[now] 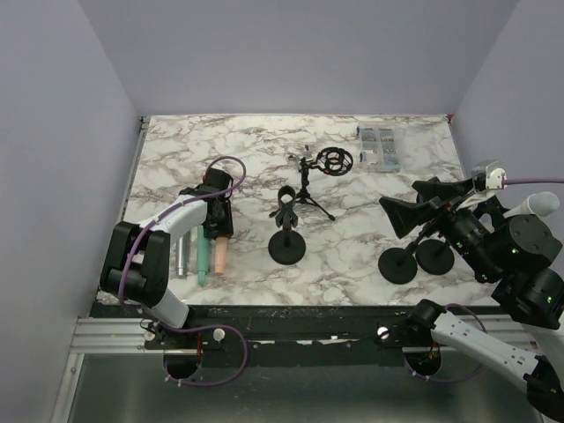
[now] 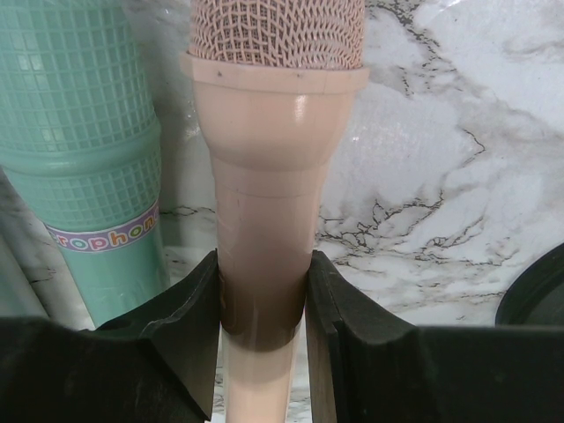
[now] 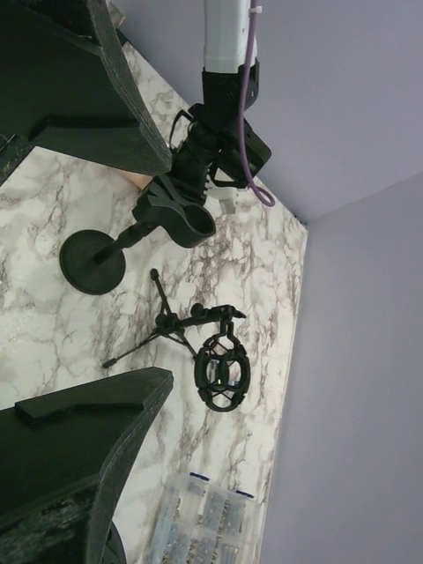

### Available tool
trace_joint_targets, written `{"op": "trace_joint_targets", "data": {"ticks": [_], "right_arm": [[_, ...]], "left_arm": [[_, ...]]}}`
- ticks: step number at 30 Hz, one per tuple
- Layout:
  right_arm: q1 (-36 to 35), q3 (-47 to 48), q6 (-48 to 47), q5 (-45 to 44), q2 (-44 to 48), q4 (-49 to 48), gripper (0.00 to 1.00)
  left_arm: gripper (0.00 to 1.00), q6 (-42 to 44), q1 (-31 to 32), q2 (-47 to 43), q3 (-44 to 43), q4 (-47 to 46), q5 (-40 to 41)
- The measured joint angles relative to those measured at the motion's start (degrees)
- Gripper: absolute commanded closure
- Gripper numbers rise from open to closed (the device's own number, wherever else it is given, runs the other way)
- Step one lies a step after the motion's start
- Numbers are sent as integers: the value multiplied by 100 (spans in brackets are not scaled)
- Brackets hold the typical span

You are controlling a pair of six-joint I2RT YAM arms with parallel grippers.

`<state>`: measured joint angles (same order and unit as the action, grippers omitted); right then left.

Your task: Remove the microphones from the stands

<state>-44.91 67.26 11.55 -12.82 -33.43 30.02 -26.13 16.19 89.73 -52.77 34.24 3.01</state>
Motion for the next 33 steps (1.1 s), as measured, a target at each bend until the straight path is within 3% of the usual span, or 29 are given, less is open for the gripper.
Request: {"op": "trace_joint_targets", "data": {"ticks": [6, 20, 29, 33], "right_arm": [[0, 7, 46, -2, -2, 17, 0], [0, 122, 155, -144, -7, 407, 0], [0, 168, 216, -308, -160, 708, 0], [0, 168, 332, -323, -345, 811, 0]], "left_arm": [[52, 13, 0, -2, 0, 57, -2], [48, 15, 0, -190, 0, 83, -50], [46, -136, 0, -1091, -37, 35, -557], [43, -162, 0, -1534, -605, 289, -754]]}}
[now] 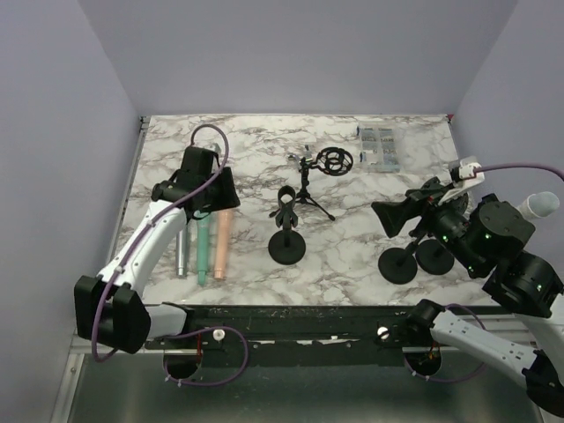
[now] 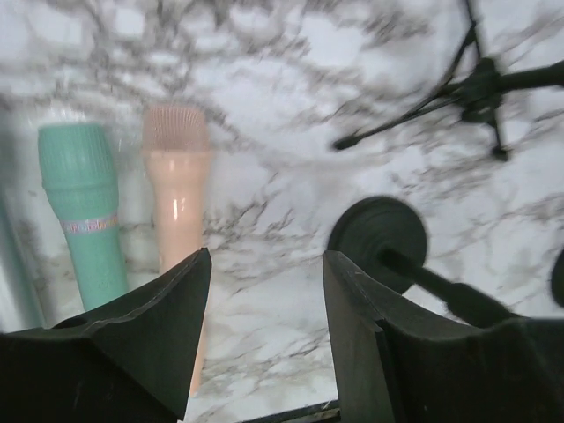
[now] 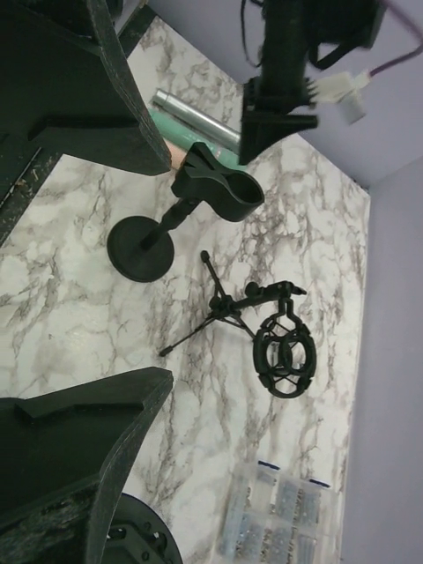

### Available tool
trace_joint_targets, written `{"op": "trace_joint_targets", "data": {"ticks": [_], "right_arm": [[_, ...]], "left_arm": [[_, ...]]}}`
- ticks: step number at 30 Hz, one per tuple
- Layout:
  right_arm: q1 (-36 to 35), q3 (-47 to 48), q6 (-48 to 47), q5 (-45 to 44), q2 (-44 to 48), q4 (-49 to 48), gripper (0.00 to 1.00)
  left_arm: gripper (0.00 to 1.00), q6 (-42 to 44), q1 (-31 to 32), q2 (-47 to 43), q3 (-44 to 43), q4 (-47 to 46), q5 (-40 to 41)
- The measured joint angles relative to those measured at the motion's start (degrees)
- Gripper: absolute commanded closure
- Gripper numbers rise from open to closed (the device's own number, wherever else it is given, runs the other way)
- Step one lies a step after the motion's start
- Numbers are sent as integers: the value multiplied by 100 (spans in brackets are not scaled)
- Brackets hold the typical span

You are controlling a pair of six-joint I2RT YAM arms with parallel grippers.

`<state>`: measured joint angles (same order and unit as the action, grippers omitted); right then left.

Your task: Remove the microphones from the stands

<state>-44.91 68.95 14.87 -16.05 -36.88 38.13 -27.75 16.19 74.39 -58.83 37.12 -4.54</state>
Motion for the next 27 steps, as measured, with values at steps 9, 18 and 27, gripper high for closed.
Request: {"op": "trace_joint_targets", "data": {"ticks": [9, 18, 27], "right_arm": [[0, -90, 787, -566, -590, 697, 0], [0, 573, 2210, -2557, -1600, 2669, 1], [0, 1189, 2968, -3526, -1707, 3871, 7]], "left_arm": [[37, 87, 0, -855, -1755, -44, -114], [37, 455, 0, -1676, -697, -1285, -568], [37, 831, 2, -2107, 79, -1665, -789]]}}
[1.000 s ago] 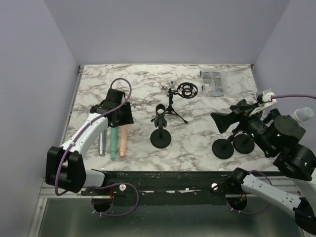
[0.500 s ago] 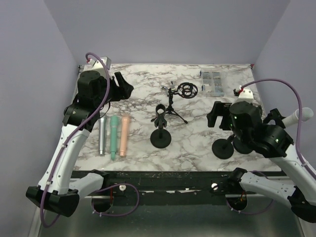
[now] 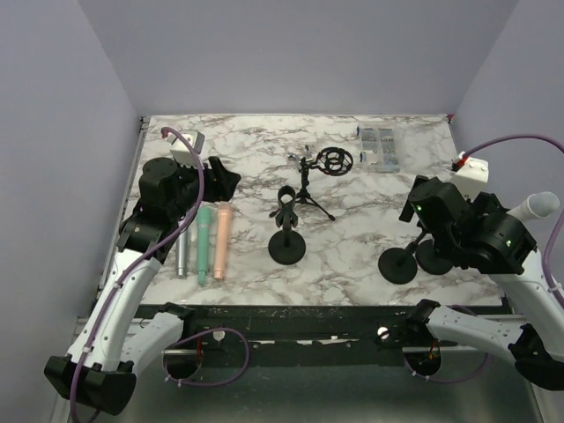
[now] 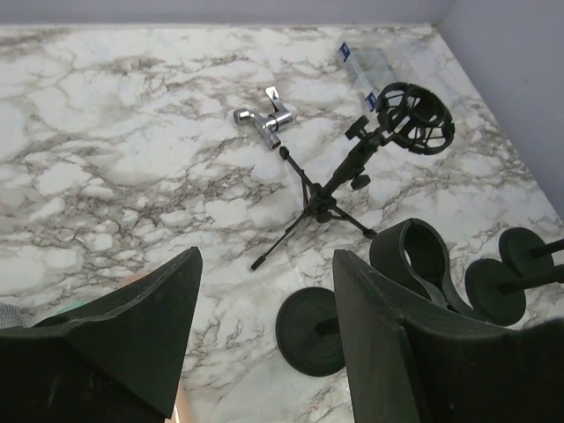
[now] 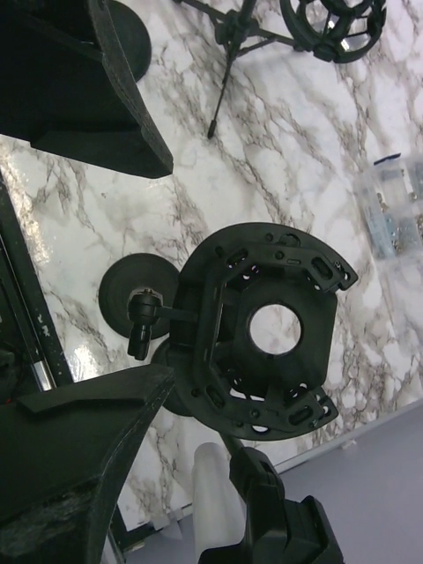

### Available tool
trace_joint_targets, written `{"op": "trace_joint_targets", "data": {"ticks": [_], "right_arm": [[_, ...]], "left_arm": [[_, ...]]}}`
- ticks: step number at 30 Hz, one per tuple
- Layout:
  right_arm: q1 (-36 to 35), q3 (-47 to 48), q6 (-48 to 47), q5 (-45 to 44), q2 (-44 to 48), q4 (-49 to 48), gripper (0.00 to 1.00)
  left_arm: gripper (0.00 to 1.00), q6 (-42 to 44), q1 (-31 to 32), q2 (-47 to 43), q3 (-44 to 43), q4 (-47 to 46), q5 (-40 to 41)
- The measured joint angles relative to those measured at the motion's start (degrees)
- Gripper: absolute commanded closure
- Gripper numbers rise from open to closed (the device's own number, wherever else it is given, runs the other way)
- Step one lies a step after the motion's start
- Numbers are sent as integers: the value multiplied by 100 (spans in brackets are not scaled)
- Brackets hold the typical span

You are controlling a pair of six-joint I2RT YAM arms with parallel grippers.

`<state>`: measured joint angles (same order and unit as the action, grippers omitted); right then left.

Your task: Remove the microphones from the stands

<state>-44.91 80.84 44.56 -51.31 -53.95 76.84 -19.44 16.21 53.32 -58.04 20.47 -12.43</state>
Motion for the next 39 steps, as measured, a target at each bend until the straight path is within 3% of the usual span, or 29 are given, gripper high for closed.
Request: {"op": "trace_joint_targets", "data": {"ticks": [6, 20, 30, 39], "right_arm": [[0, 13, 61, -212, -42, 236, 10], [33, -533, 612, -328, -31, 317, 32], [184, -627, 841, -328, 13, 341, 26], [192, -754, 1012, -350, -35, 354, 45]], "left_arm": [[36, 144, 42, -520, 42, -302, 2], [36, 374, 385, -601, 173, -378, 149], [35, 470, 466, -601, 205, -385, 315], [35, 531, 553, -610, 229, -398, 442]]}}
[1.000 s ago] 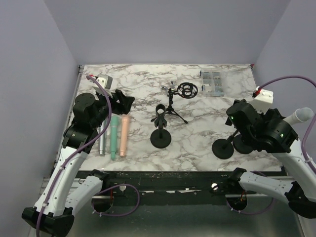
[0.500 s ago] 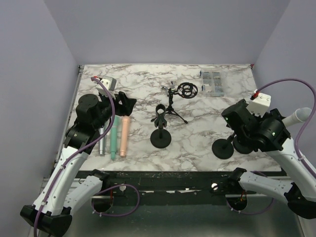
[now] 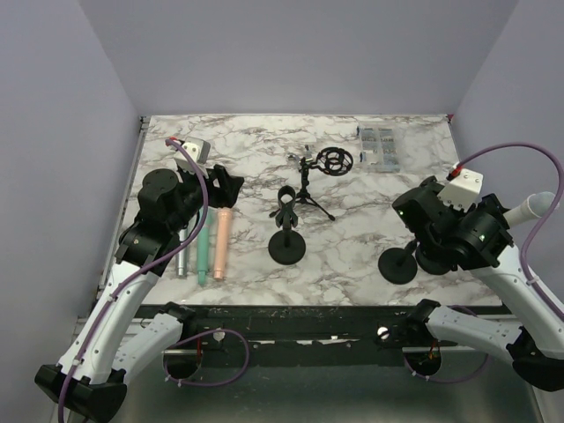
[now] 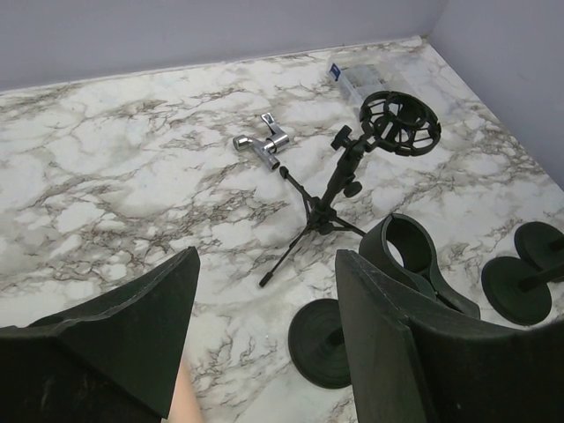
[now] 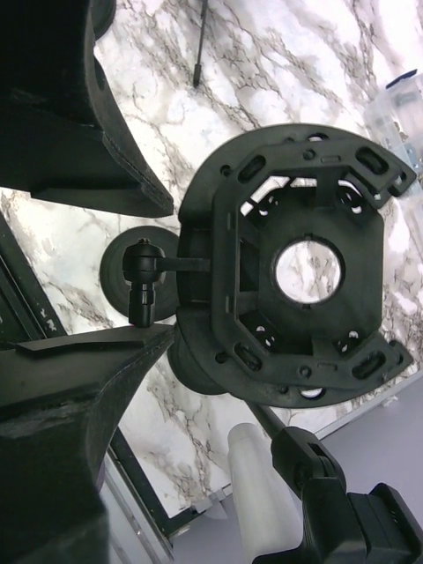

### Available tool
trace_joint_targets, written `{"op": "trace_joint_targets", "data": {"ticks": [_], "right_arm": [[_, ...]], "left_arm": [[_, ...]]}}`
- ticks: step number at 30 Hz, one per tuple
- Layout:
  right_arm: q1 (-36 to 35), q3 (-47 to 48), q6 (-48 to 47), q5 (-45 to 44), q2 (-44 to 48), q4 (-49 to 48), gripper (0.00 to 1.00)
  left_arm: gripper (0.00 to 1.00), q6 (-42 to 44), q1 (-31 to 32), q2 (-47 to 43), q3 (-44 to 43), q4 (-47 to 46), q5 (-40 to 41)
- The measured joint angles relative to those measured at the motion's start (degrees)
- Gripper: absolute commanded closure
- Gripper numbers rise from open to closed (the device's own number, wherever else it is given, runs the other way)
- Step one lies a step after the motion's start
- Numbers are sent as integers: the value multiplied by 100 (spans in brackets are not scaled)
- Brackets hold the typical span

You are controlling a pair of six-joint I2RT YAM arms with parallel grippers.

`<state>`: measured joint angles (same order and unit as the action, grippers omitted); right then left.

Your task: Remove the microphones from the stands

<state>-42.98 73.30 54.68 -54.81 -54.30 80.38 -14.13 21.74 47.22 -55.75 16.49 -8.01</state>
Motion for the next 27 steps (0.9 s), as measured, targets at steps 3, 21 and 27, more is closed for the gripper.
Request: {"op": "trace_joint_targets", "data": {"ticks": [3, 21, 27], "right_arm": [[7, -20, 37, -22, -2, 13, 49], [28, -586, -1272, 262, 621, -1471, 99], [28, -811, -2411, 796, 756, -3060, 99]], "left_arm": [[35, 22, 15, -2, 0, 0, 42], [34, 94, 63, -2, 2, 0, 168], [34, 111, 83, -2, 20, -7, 225]]}}
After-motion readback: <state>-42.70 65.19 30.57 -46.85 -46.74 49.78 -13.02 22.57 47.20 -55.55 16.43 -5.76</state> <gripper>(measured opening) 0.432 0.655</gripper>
